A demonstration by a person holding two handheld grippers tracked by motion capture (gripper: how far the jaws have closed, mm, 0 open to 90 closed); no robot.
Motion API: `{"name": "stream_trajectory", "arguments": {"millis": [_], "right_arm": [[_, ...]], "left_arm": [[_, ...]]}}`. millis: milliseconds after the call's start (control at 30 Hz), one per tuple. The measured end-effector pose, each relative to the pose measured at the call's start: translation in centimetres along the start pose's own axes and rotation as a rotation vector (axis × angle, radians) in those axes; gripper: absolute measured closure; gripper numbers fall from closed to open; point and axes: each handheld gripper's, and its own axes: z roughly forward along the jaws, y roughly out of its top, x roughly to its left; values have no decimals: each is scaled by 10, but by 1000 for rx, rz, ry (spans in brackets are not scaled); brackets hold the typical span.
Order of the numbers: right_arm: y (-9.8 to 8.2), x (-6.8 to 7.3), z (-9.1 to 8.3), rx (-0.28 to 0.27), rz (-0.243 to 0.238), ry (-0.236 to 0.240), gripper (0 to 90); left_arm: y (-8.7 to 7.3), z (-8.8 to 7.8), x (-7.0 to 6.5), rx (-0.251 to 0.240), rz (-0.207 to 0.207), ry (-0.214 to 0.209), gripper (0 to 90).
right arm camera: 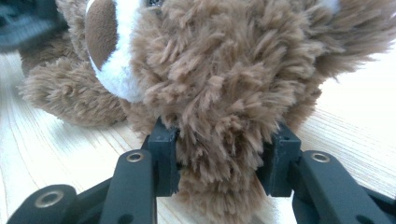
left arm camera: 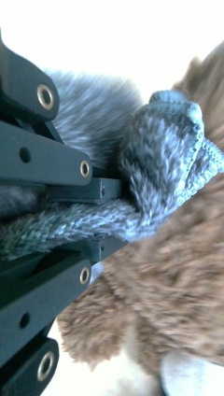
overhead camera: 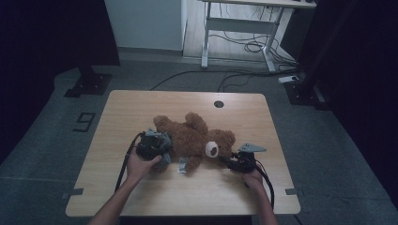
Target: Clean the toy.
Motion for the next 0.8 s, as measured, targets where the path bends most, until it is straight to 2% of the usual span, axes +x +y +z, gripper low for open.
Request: {"name": "stream_trajectory", "arguments": {"millis": [100, 133, 200, 233, 333, 367, 400, 433, 467, 500, 533, 567, 667, 700, 800], "right_arm": [[0, 0, 0, -1, -2, -1, 565], [0, 0, 0, -1, -3, -2, 566], [0, 0, 0, 2, -3, -3, 566], [0, 0, 0, 3, -5, -3, 566], [0, 1, 0, 6, -19, -11, 566], [0, 1, 0, 5, -19, -11, 566], [0, 1, 0, 5, -19, -11, 566], [0, 1, 0, 5, -19, -11, 565], [0, 1, 0, 5, -19, -11, 565], [0, 1, 0, 5, -18, -10, 565], [0, 1, 0, 5, -19, -10, 565], [0, 1, 0, 5, -20, -10, 565], [0, 1, -1, 6, -22, -9, 565], [0, 1, -1, 7, -22, -9, 565], [0, 1, -1, 8, -24, -9, 564]], "left_arm": [[16, -21, -3, -71, 10, 2, 780], [25, -27, -7, -92, 28, 8, 780], [40, -31, -13, -110, 55, 16, 779], [54, -30, -18, -116, 76, 17, 778], [77, -25, -27, -122, 103, 23, 778], [94, -17, -31, -125, 109, 24, 777], [94, -17, -31, -125, 109, 24, 777], [108, -7, -33, -117, 106, 20, 777], [108, -7, -33, -117, 106, 20, 777], [117, 7, -33, -92, 102, 35, 777], [117, 7, -33, -92, 102, 35, 777], [119, 15, -32, -75, 99, 45, 777], [115, 40, -28, -2, 81, 51, 775], [107, 51, -24, 29, 76, 47, 774], [100, 56, -20, 36, 66, 40, 778]]}}
